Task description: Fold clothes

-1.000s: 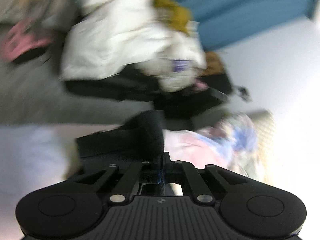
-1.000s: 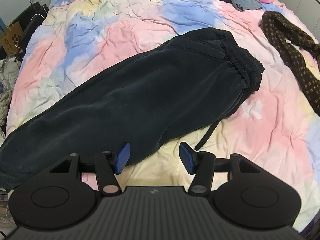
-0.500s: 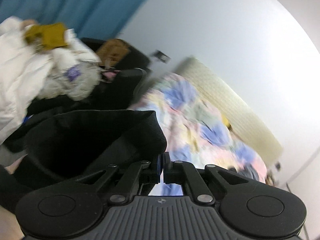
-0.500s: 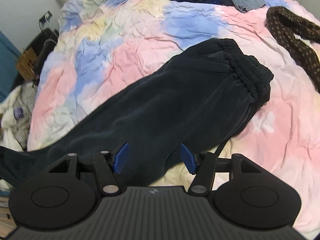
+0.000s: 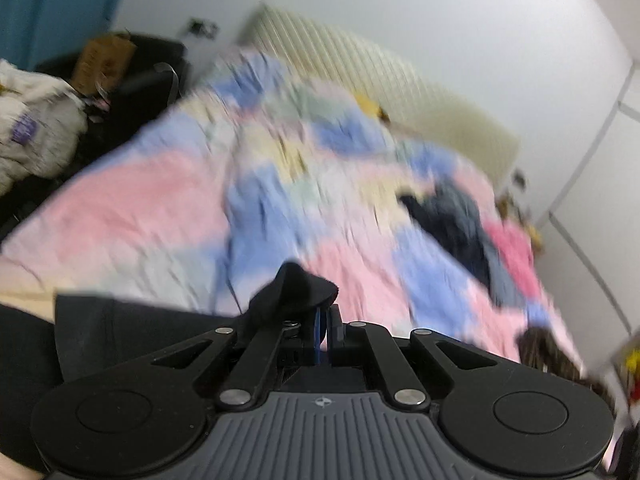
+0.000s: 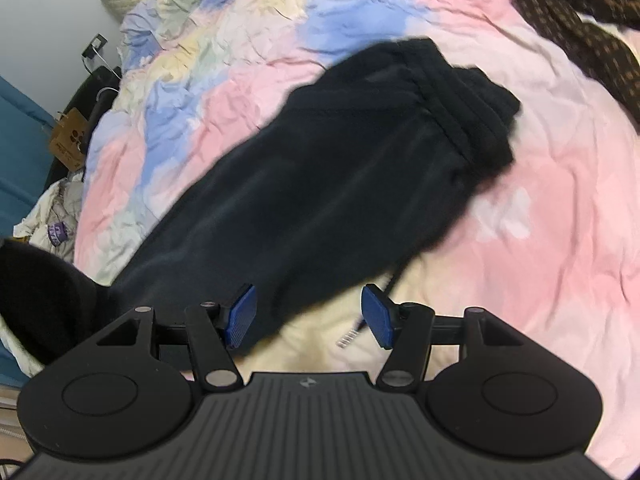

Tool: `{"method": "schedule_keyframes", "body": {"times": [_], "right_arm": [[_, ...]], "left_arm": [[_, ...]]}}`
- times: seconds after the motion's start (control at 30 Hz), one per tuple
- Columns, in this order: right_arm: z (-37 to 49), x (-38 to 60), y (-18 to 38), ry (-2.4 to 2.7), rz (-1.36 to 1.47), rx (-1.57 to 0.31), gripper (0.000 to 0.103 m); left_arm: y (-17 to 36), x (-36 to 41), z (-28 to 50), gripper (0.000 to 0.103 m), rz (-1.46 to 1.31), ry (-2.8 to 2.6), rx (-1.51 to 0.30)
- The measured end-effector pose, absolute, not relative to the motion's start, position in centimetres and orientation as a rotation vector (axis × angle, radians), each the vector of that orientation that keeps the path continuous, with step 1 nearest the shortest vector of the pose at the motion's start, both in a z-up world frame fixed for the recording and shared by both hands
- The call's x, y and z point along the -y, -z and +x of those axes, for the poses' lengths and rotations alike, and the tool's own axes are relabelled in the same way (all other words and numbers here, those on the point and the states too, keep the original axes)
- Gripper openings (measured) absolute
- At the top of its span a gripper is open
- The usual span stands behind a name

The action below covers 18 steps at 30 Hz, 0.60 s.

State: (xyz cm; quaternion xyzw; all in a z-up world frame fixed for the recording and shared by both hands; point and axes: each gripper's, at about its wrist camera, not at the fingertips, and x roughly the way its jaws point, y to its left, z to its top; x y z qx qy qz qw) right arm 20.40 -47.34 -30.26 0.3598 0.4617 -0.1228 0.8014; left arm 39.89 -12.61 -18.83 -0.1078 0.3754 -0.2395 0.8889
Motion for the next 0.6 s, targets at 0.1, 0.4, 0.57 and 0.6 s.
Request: {"method": "schedule_keyframes", "body": {"times": [0.1,0.4,0.57,0.6], "right_arm": [[19.0,48.6,31.6,0.274,0.786,-1.009,0.06],[17.3,50.4,33.8,0.263,0.757,-1.064,0.06],[18.3,49.1,33.1,0.226,0.74,-1.058,0.06],[18.6,48.7,32.9,0.218,0.737,-1.056,0.06]], "left_arm": [[23.0,15.9,38.5,0.004,-0.183,0.525,-0.876],[31.3,18.9,36.5,0.019,-0.129,0.53,-1.087],[30.7,18.0,34.5,0.055,-0.142,0.534,-1.156],[30.6,17.8,34.1,0.06,-0.13,0.535,-1.165]]}}
